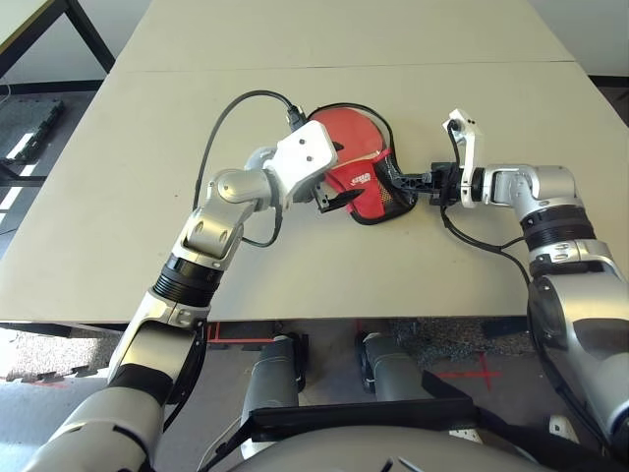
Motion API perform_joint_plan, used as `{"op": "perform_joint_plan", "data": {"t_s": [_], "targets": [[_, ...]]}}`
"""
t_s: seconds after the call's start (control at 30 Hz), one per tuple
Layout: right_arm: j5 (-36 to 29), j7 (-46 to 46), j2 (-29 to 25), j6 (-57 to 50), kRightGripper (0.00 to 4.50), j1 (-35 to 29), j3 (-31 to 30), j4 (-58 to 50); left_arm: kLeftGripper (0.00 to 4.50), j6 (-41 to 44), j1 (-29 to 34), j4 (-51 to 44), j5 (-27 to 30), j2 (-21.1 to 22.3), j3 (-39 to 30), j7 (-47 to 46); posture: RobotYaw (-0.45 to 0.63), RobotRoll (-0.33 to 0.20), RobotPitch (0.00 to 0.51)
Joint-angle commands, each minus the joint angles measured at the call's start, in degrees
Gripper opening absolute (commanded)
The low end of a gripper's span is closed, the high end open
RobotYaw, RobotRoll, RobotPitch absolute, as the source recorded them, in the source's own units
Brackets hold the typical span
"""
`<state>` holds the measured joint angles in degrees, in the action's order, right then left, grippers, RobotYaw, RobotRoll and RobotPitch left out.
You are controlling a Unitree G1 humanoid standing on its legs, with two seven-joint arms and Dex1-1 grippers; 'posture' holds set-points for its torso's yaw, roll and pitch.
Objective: Store the ping-pong paddle in its case and zip it.
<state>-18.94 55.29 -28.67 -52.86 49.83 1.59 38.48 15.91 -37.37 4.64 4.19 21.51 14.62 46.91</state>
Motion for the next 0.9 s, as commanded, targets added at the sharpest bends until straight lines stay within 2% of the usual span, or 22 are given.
{"op": "perform_joint_plan", "data": {"t_s": [0.03, 0.17, 0.4, 0.53, 0.67, 0.9], "targets": [[-2.1, -0.34, -3.5, -5.86, 0.02, -4.48, 1.7, -7.42, 4.5, -0.54, 1.14, -0.06, -0.99, 0.45, 0.7, 0.12, 0.0, 0.0, 0.19], [-5.7, -1.13, -6.91, -12.72, 0.02, -9.87, 3.84, -17.86, 4.5, -0.74, 1.44, -0.03, -1.07, 0.4, 0.71, -0.02, 0.0, 0.0, 0.191], [-14.59, -4.99, -10.84, -26.65, 0.02, -21.36, 13.83, -37.34, 4.5, -0.99, 2.03, -0.01, -1.17, 0.27, 0.33, -0.37, -0.01, 0.0, 0.2], [-16.8, -6.77, -11.03, -27.71, 0.02, -25.8, 15.52, -42.43, 4.5, -1.36, 2.25, 0.36, -1.15, -0.17, 0.7, -0.27, -0.04, 0.0, 0.197], [-16.51, -8.57, -10.44, -25.5, 0.02, -23.25, 13.67, -40.3, 4.5, -1.93, 1.4, 1.37, -1.37, -0.97, 1.2, -0.03, -0.05, 0.0, 0.194], [-13.45, -6.88, -12.41, -17.6, 0.02, -17.15, 6.45, -32.45, 4.5, -2.18, 1.07, 1.72, -1.71, -1.21, 1.07, -0.07, -0.03, 0.0, 0.192]]}}
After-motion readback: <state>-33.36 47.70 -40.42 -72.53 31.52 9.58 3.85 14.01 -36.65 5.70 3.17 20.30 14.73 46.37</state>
